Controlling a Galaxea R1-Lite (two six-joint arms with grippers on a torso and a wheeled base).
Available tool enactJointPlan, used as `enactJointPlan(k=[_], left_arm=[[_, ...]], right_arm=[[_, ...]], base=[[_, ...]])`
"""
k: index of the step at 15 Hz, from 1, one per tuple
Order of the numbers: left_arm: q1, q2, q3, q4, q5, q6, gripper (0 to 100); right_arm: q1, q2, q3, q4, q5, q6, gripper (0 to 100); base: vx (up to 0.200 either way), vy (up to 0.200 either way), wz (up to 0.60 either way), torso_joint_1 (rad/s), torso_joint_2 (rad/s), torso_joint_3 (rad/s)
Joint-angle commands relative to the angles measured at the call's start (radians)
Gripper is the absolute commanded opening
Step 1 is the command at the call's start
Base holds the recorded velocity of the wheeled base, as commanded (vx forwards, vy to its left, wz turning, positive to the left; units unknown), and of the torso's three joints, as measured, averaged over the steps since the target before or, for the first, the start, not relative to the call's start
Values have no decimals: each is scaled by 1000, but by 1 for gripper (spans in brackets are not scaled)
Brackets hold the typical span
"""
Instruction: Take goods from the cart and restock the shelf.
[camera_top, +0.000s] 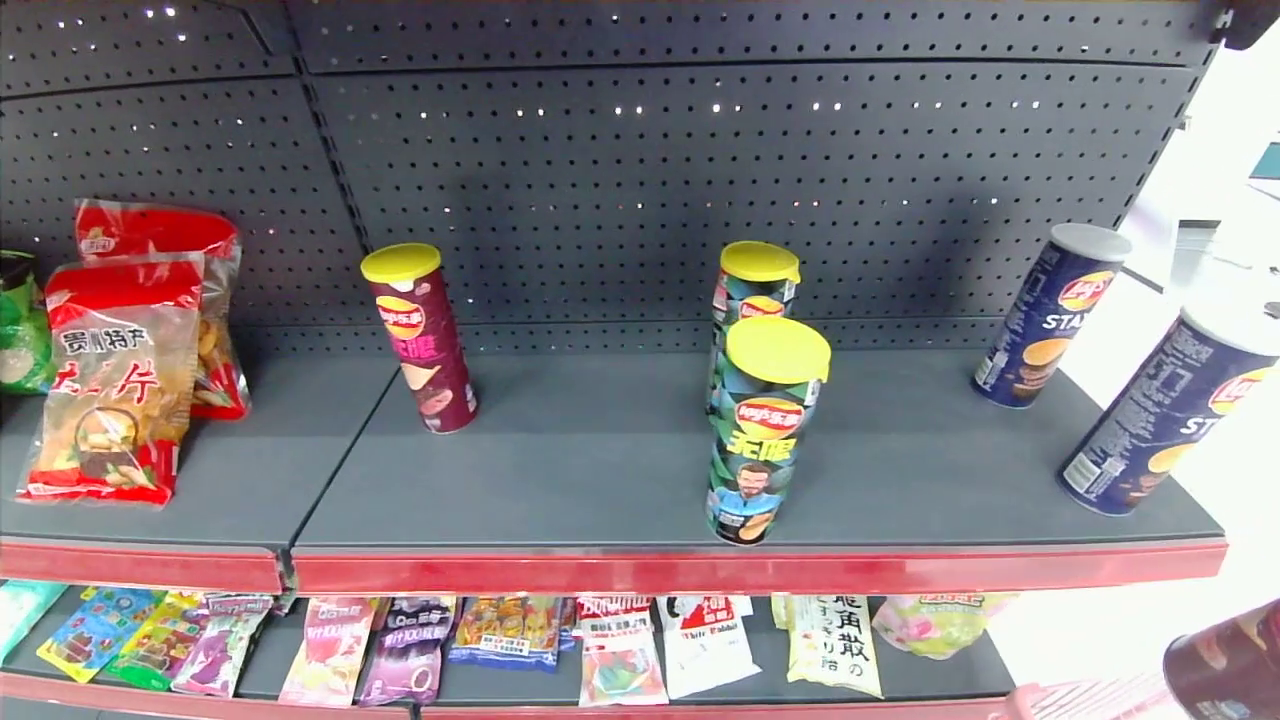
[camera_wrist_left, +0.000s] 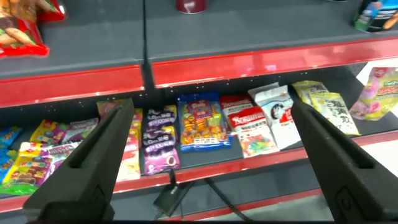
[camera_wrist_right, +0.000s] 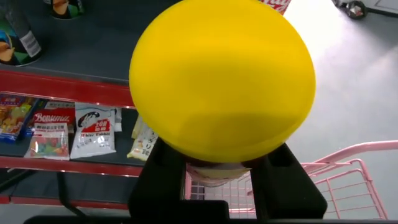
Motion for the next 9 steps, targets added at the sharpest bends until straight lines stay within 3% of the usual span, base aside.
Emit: enactJointPlan(k=[1, 9], left_arm=[[0, 0, 0, 0, 0, 0, 100], [0, 0, 0, 0, 0, 0, 100]], right_arm=[[0, -7, 2, 0, 1, 0, 0], [1, -39, 29, 0, 1, 0, 0]], base=[[0, 200, 0, 12, 2, -2], [0, 200, 0, 1, 3, 2]])
